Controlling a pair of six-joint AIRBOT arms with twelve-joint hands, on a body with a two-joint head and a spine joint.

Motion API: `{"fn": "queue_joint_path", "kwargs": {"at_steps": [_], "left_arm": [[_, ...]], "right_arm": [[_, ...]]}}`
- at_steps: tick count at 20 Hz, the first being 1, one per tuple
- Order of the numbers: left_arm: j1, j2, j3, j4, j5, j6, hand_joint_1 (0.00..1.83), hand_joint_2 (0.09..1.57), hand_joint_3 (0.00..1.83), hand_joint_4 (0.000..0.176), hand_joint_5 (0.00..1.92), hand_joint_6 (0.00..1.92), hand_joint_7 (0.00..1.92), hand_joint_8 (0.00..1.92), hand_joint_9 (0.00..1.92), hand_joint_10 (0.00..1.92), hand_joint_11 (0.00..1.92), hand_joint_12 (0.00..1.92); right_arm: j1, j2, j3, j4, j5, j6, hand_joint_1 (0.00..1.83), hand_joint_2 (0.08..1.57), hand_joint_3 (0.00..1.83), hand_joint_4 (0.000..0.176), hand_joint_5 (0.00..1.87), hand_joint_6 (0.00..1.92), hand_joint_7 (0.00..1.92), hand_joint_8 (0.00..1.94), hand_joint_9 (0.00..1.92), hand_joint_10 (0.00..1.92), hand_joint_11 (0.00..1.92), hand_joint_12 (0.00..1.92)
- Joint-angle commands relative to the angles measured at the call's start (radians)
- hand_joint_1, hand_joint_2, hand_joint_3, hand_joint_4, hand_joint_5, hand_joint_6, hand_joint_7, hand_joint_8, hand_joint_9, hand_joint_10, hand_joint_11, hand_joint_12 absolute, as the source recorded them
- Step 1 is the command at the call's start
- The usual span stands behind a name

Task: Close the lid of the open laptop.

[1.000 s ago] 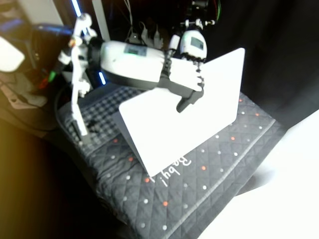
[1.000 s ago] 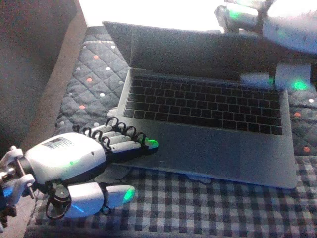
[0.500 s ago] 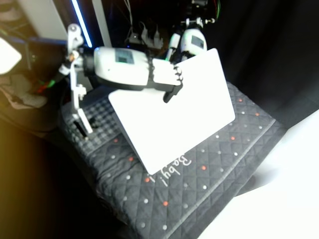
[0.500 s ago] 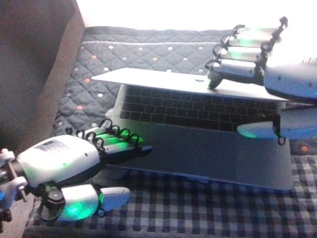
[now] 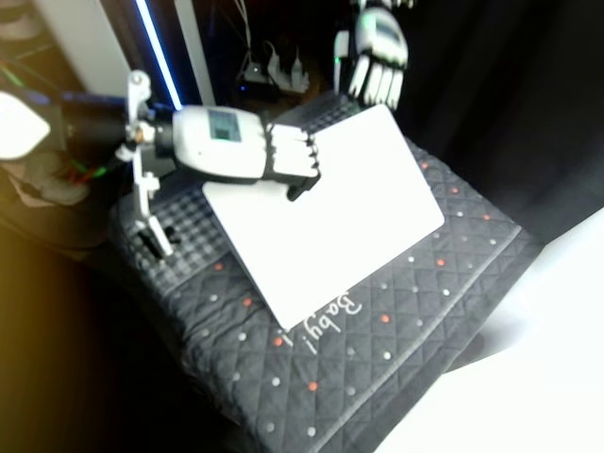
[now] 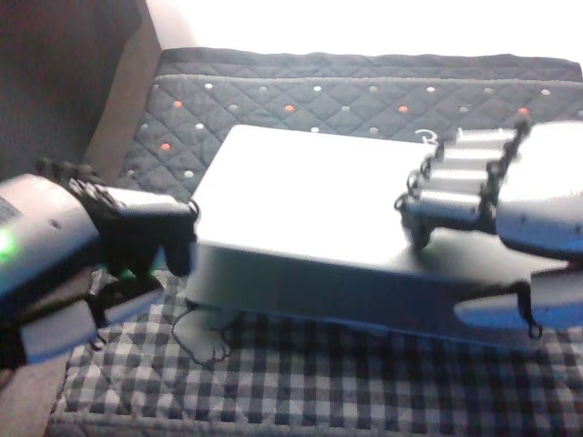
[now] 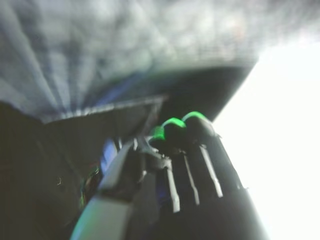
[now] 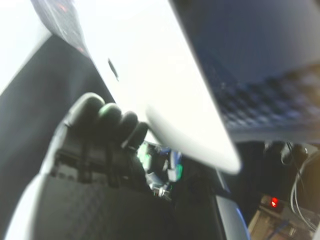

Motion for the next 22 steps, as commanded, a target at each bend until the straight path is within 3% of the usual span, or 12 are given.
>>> {"fn": "queue_joint_path", "kwargs": {"at_steps": [1,4,9,10,11,13,15,16,18,19,20,22], "left_arm": [[0.000,0.009,-0.006,-0.018,-0.188,0.011,1.10,1.38,0.01,0.000,0.53,1.50,0.62,1.88,0.94,1.90,0.97,1.92],[0.003,0.011,0.000,-0.067,-0.236,0.044,0.94,1.47,0.06,0.000,0.30,1.88,0.54,1.92,0.75,1.92,0.82,1.92],[-0.001,0.001,0.016,-0.098,-0.248,0.049,0.99,1.44,0.05,0.000,0.33,1.80,0.55,1.89,0.62,1.88,0.70,1.92],[-0.001,-0.003,0.021,-0.108,-0.249,0.051,0.99,1.45,0.04,0.000,0.32,1.83,0.55,1.86,0.56,1.82,0.65,1.92],[-0.001,-0.003,0.021,-0.108,-0.249,0.051,0.99,1.45,0.04,0.000,0.32,1.83,0.55,1.86,0.56,1.82,0.65,1.92],[-0.005,-0.013,0.031,-0.119,-0.248,0.051,0.96,1.47,0.03,0.000,0.33,1.84,0.50,1.89,0.43,1.78,0.43,1.92],[-0.009,-0.016,0.037,-0.128,-0.247,0.052,0.94,1.49,0.01,0.000,0.29,1.89,0.48,1.85,0.36,1.60,0.33,1.79],[-0.009,-0.016,0.038,-0.132,-0.247,0.055,0.86,1.49,0.00,0.000,0.13,1.39,0.29,1.38,0.32,1.39,0.24,1.64],[-0.009,-0.017,0.042,-0.146,-0.250,0.058,0.77,1.51,0.01,0.000,0.10,0.98,0.28,0.94,0.31,1.15,0.08,1.54],[-0.009,-0.019,0.044,-0.152,-0.253,0.058,0.75,1.50,0.01,0.000,0.11,0.77,0.32,0.66,0.29,0.96,0.05,1.43],[-0.009,-0.022,0.046,-0.157,-0.257,0.058,0.69,1.49,0.00,0.000,0.12,0.56,0.32,0.43,0.26,0.86,0.01,1.39],[-0.009,-0.024,0.051,-0.166,-0.260,0.058,0.68,1.49,0.00,0.000,0.16,0.24,0.36,0.16,0.25,0.70,0.00,1.29]], "right_arm": [[-0.010,0.000,0.004,0.022,0.080,0.014,0.44,1.32,0.01,0.000,0.00,1.54,0.10,1.72,0.32,1.92,0.55,1.92],[-0.079,-0.029,0.019,0.021,0.080,0.049,0.44,1.32,0.00,0.000,0.00,1.48,0.22,1.52,0.40,1.78,0.52,1.92],[-0.120,-0.053,0.027,-0.013,0.078,0.087,0.27,1.34,0.00,0.000,0.00,1.08,0.19,0.81,0.16,1.12,0.14,1.76],[-0.120,-0.046,0.025,-0.013,0.079,0.087,0.24,1.37,0.00,0.000,0.00,0.90,0.06,1.12,0.13,1.55,0.24,1.91],[-0.120,-0.045,0.025,-0.013,0.079,0.087,0.24,1.37,0.00,0.000,0.00,0.90,0.06,1.12,0.13,1.55,0.24,1.91],[-0.120,-0.026,0.018,0.001,0.108,0.080,0.25,1.38,0.00,0.000,0.00,0.56,0.00,0.83,0.00,0.97,0.01,1.65],[-0.120,0.014,-0.016,0.104,0.139,-0.061,0.27,1.41,0.00,0.000,0.00,0.30,0.05,0.37,0.00,0.48,0.00,0.99],[-0.120,0.032,-0.033,0.145,0.157,-0.120,0.26,1.36,0.00,0.024,0.00,0.24,0.05,0.21,0.02,0.30,0.00,0.81],[-0.119,0.061,-0.041,0.177,0.210,-0.122,0.20,1.35,0.00,0.060,0.02,0.11,0.03,0.05,0.00,0.14,0.00,0.47],[-0.119,0.077,-0.042,0.198,0.228,-0.122,0.41,1.34,0.00,0.023,0.07,0.10,0.16,0.05,0.13,0.18,0.00,0.67],[-0.119,0.088,-0.044,0.223,0.248,-0.139,0.44,1.40,0.01,0.035,0.01,0.02,0.03,0.01,0.03,0.04,0.00,0.13],[-0.120,0.123,-0.076,0.333,0.280,-0.267,0.48,1.38,0.00,0.064,0.00,0.00,0.00,0.00,0.00,0.00,0.00,0.00]]}}
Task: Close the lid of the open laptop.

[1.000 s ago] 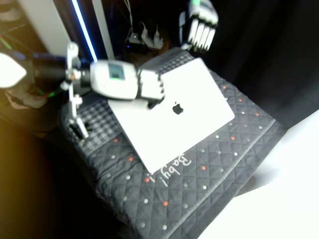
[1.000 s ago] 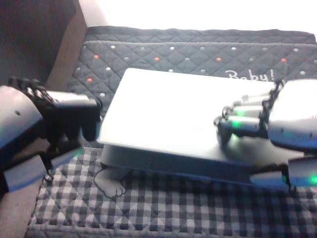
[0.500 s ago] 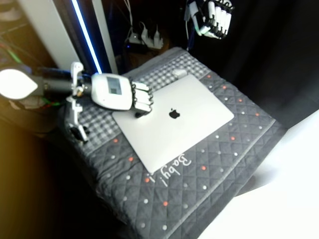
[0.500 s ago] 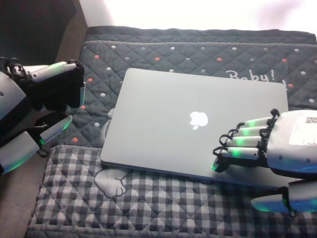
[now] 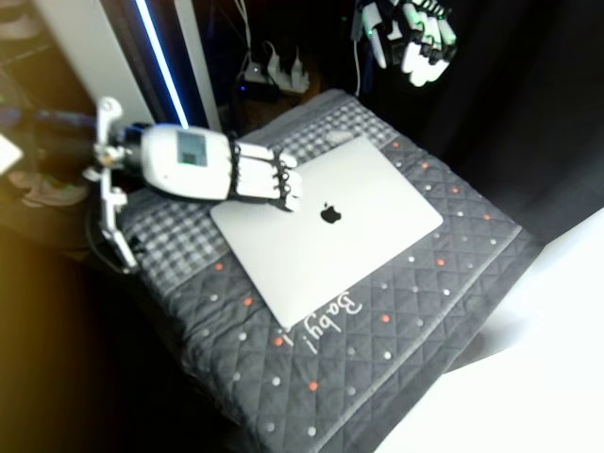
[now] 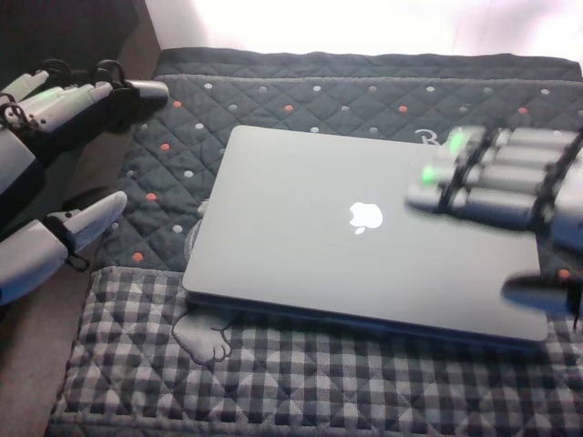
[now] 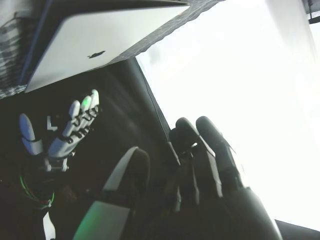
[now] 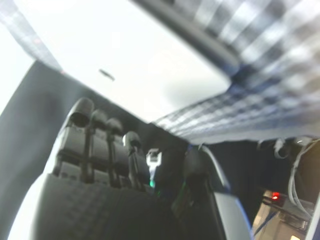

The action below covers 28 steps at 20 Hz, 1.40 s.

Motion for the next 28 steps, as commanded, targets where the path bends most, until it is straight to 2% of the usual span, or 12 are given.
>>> {"fn": "queue_joint_path", "kwargs": {"at_steps": [1,8,10,12,14,17,20,22,24,26,27,28], "left_arm": [[-0.012,0.000,0.004,-0.003,-0.141,0.002,0.66,1.48,0.00,0.008,0.17,0.13,0.34,0.07,0.23,0.56,0.00,1.17],[-0.016,0.011,0.013,-0.033,-0.204,0.002,0.38,1.55,0.02,0.119,0.00,0.00,0.00,0.00,0.00,0.00,0.00,0.01],[-0.015,0.021,0.012,-0.045,-0.241,0.002,0.36,1.42,0.00,0.094,0.00,0.00,0.00,0.00,0.00,0.00,0.00,0.00],[-0.015,0.036,0.009,-0.039,-0.262,0.002,0.32,1.41,0.00,0.109,0.00,0.00,0.00,0.00,0.00,0.00,0.00,0.00],[-0.015,0.045,0.007,-0.033,-0.288,0.002,0.26,1.39,0.00,0.118,0.00,0.00,0.00,0.00,0.00,0.00,0.00,0.00],[-0.014,0.054,0.012,-0.045,-0.336,-0.001,0.37,1.37,0.00,0.101,0.00,0.00,0.00,0.00,0.00,0.00,0.00,0.00],[-0.020,0.069,0.016,-0.050,-0.356,-0.026,0.55,1.39,0.00,0.034,0.20,0.54,0.00,0.00,0.00,0.00,0.00,0.00],[-0.029,0.079,0.018,-0.047,-0.356,-0.025,0.33,1.36,0.00,0.055,0.01,0.26,0.00,0.00,0.00,0.00,0.00,0.00],[-0.070,0.091,0.021,-0.018,-0.356,-0.020,0.36,1.29,0.00,0.118,0.00,0.06,0.00,0.00,0.00,0.00,0.00,0.00],[-0.101,0.099,0.024,0.013,-0.356,-0.013,0.62,1.28,0.01,0.109,0.35,0.20,0.22,0.01,0.18,0.02,0.01,0.28],[-0.116,0.103,0.025,0.021,-0.356,-0.004,0.66,1.47,0.01,0.077,0.38,1.78,0.17,0.00,0.10,0.02,0.00,0.11],[-0.127,0.112,0.023,0.028,-0.356,0.006,0.66,1.47,0.01,0.077,0.38,1.78,0.17,0.00,0.10,0.02,0.00,0.11]], "right_arm": [[0.008,0.022,-0.011,0.049,0.135,-0.041,0.51,1.36,0.00,0.045,0.00,0.00,0.00,0.00,0.00,0.00,0.00,0.00],[-0.094,0.079,-0.046,0.243,0.308,-0.166,0.14,1.43,0.01,0.035,0.00,0.00,0.00,0.00,0.00,0.00,0.00,0.00],[-0.131,0.096,-0.051,0.295,0.390,-0.179,0.20,1.38,0.00,0.009,0.00,0.00,0.00,0.00,0.00,0.00,0.00,0.00],[-0.154,0.102,-0.050,0.331,0.457,-0.184,0.29,1.37,0.00,0.079,0.00,0.00,0.00,0.00,0.00,0.00,0.00,0.00],[-0.164,0.107,-0.048,0.344,0.513,-0.184,0.10,1.34,0.00,0.100,0.00,0.00,0.00,0.00,0.00,0.00,0.00,0.00],[-0.173,0.113,-0.045,0.362,0.579,-0.184,0.08,1.24,0.00,0.020,0.00,0.00,0.00,0.00,0.00,0.00,0.00,0.00],[-0.207,0.129,-0.044,0.393,0.658,-0.184,0.00,1.29,0.01,0.000,0.00,0.00,0.00,0.00,0.00,0.00,0.00,0.00],[-0.229,0.136,-0.041,0.405,0.686,-0.184,0.07,1.18,0.00,0.129,0.00,0.00,0.00,0.00,0.00,0.00,0.00,0.00],[-0.261,0.148,-0.050,0.418,0.751,-0.184,0.10,1.16,0.00,0.125,0.05,0.02,0.01,0.00,0.03,0.01,0.00,0.00],[-0.328,0.167,-0.060,0.443,0.834,-0.188,0.14,1.09,0.05,0.170,0.00,0.00,0.01,0.01,0.08,0.01,0.00,0.25],[-0.354,0.183,-0.073,0.457,0.873,-0.217,0.41,1.46,0.00,0.176,0.27,1.76,0.21,0.00,0.29,0.01,0.00,0.71],[-0.363,0.196,-0.093,0.467,0.905,-0.265,0.41,1.46,0.00,0.176,0.27,1.76,0.21,0.00,0.29,0.01,0.00,0.71]]}}
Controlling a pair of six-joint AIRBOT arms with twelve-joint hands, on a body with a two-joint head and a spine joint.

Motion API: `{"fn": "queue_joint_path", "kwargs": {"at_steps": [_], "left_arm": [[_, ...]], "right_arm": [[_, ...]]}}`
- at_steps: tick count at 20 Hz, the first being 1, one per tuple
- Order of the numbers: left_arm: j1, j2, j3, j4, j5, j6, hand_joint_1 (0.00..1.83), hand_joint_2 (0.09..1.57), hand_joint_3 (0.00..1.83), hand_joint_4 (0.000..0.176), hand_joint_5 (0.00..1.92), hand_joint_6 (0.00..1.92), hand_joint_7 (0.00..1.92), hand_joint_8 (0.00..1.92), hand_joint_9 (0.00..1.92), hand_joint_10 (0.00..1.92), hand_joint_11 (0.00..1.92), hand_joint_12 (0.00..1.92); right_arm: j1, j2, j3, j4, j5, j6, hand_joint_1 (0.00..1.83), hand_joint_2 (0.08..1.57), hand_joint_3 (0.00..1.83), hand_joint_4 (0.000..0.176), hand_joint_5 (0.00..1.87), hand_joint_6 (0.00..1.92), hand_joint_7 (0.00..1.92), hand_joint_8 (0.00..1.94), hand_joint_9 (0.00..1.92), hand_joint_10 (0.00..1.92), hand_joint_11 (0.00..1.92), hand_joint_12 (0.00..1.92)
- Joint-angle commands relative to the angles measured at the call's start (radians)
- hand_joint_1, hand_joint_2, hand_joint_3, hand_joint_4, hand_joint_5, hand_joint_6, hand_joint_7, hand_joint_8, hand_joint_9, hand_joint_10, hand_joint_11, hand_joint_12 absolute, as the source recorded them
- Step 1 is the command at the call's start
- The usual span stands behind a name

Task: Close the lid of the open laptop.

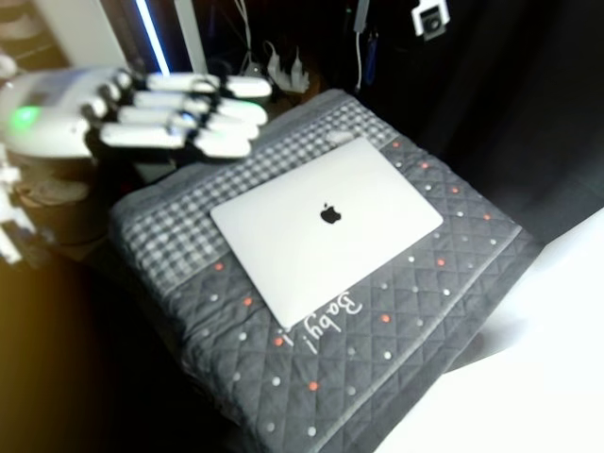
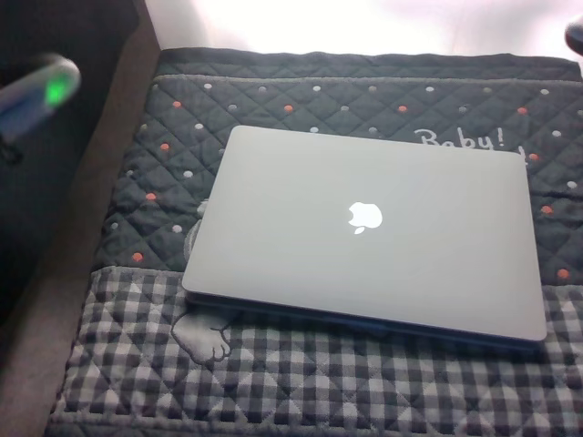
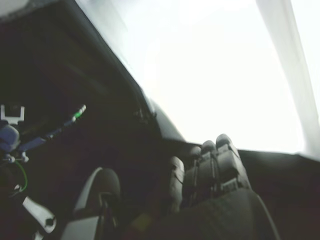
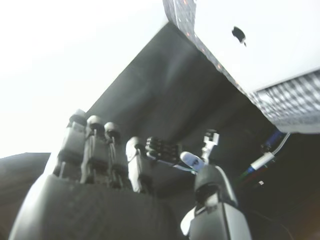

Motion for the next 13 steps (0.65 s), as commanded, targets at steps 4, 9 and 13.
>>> {"fn": "queue_joint_path", "kwargs": {"at_steps": [4,9,13], "left_arm": [[-0.062,0.050,-0.012,0.005,-0.120,0.055,0.06,1.53,0.01,0.073,0.14,0.35,0.21,0.01,0.10,0.03,0.00,0.00],[-0.094,0.086,-0.019,0.010,-0.120,0.072,0.03,1.54,0.00,0.073,0.17,0.24,0.23,0.00,0.11,0.04,0.00,0.00],[-0.111,0.083,-0.021,0.020,-0.120,0.049,0.03,1.54,0.00,0.073,0.17,0.23,0.23,0.00,0.11,0.04,0.00,0.00]], "right_arm": [[0.001,0.019,-0.015,0.025,0.223,-0.054,0.65,1.47,0.00,0.146,0.08,1.22,0.48,0.05,0.57,0.12,0.13,1.30],[-0.011,0.018,-0.024,0.011,0.263,-0.063,0.73,1.47,0.00,0.116,0.14,0.68,0.57,0.04,0.56,0.07,0.05,1.44],[-0.021,0.012,-0.030,0.014,0.300,-0.063,1.04,1.36,0.00,0.029,0.55,1.59,0.60,1.62,0.58,1.52,0.62,1.73]]}}
